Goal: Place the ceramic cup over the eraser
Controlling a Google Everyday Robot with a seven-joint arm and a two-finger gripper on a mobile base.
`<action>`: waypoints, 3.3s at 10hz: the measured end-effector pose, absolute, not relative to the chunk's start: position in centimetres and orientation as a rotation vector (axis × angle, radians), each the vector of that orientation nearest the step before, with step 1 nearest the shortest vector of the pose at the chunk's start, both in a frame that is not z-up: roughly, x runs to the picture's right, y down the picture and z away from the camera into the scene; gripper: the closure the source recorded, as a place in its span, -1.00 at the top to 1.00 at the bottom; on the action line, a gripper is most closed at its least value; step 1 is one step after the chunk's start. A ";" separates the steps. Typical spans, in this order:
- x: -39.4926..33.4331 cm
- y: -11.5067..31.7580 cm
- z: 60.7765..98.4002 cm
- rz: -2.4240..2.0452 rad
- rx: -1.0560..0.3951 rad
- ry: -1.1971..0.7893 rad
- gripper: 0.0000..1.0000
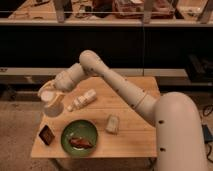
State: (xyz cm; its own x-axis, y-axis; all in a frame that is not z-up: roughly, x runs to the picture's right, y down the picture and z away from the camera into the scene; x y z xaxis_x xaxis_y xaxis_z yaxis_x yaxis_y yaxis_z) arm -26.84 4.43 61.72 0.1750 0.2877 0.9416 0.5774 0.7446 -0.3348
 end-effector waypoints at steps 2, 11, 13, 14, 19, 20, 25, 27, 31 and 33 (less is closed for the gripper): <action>-27.9 7.3 58.4 -0.308 -0.807 -1.470 -1.00; -32.3 10.4 58.1 -0.327 -0.912 -1.562 -1.00; -33.2 11.1 59.1 -0.320 -0.934 -1.556 -1.00; -33.2 11.2 59.7 -0.318 -0.934 -1.537 -1.00; -32.5 11.1 62.0 -0.298 -0.930 -1.474 -1.00; -32.2 11.3 62.3 -0.288 -0.936 -1.474 -1.00; -31.2 14.1 64.9 -0.262 -1.000 -1.496 -1.00; -31.9 16.9 66.4 -0.334 -1.007 -1.536 -0.95; -33.1 19.6 70.3 -0.489 -0.905 -1.521 -0.18; -33.0 19.6 71.1 -0.516 -0.876 -1.503 0.22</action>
